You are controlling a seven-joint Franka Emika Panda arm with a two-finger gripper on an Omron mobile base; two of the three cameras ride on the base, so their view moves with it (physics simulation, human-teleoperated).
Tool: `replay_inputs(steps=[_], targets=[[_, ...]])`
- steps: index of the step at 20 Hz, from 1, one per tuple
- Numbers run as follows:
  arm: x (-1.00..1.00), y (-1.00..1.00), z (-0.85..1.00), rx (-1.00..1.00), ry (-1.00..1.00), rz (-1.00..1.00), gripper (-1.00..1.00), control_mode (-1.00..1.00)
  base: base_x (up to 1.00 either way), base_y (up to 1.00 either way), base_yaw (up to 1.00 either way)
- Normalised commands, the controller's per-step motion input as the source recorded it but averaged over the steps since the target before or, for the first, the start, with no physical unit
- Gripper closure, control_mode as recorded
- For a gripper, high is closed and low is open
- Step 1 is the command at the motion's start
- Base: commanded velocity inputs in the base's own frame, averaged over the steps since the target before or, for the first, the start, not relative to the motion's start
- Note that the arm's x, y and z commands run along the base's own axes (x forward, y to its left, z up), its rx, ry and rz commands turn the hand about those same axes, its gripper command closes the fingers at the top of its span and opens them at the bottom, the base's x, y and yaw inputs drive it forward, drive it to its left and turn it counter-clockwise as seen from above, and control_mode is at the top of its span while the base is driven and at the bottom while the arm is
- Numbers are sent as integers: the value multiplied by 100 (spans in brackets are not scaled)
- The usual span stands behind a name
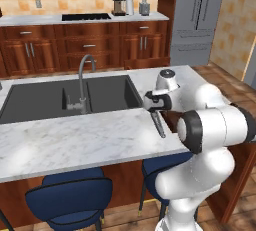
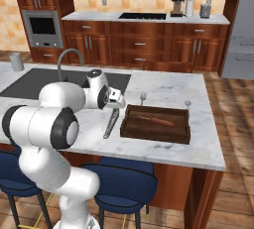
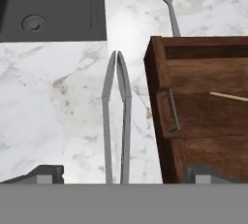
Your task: Take the tongs from the drawer on the right and place them on the dining counter next to the tray containing the hot dog.
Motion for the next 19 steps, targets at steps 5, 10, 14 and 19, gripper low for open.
replay_inputs(steps=[5,10,14,19], targets=[[-27,-8,89,0,-26,0,-100,-100,0,0,0],[-30,-7,85,0,-30,0,-100,-100,0,0,0],[-40,0,86,0,-29,0,-100,-100,0,0,0],[-65,0,65,0,-24,0,-100,-100,0,0,0]])
